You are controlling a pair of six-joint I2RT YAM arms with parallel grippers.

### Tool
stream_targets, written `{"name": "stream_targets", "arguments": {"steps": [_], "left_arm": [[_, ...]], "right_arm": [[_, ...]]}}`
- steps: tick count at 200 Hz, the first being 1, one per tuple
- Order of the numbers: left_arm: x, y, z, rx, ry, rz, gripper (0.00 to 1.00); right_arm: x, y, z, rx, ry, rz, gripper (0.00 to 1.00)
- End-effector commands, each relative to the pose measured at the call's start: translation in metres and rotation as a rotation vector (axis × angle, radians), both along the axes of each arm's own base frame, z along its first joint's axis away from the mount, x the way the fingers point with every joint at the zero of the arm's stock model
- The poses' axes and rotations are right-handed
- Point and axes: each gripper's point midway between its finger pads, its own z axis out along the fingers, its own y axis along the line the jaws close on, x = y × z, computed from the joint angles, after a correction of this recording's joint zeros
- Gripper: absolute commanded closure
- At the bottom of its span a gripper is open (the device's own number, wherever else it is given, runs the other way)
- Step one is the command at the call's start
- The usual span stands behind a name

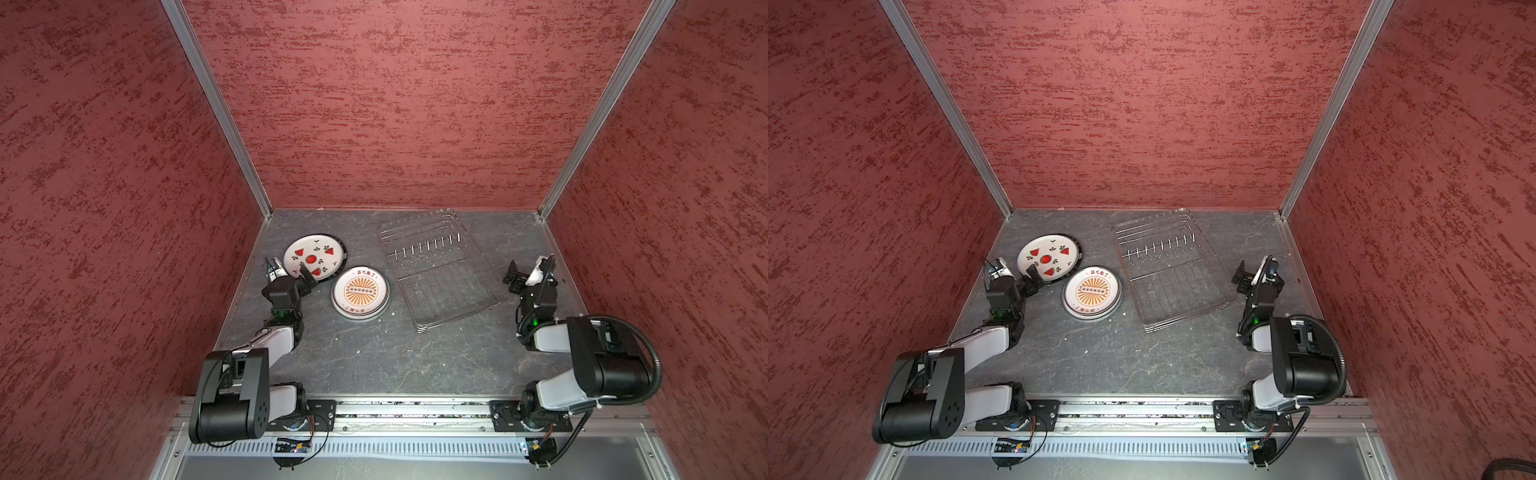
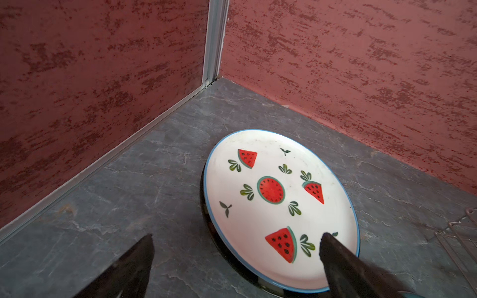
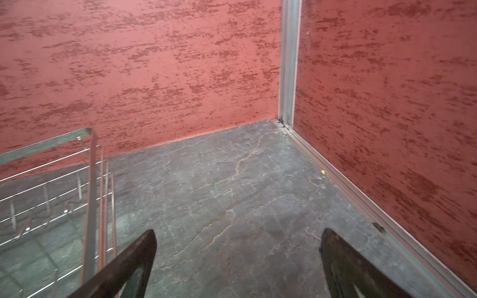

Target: Unload the plates from the dish rack

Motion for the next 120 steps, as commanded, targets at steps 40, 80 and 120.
{"name": "stream_targets", "arguments": {"steps": [40,80,120], "left_arm": [[-0.001,-0.009,0.012,0.065,-0.065,-0.052,0.01],[0.023,-0.053,0.014,0.25,-0.018,-0.187,0.01],[0.033,-0.072,0.006,0.388,-0.005,-0.205,0.0]], "right_arm": [[0.001,0.007,-0.008,-0.03,0.021,0.034,0.01],[0.001,0.007,-0.008,-0.028,0.023,0.033,0.01],[0.001,0.008,-0.008,-0.028,0.021,0.035,0.01]]}}
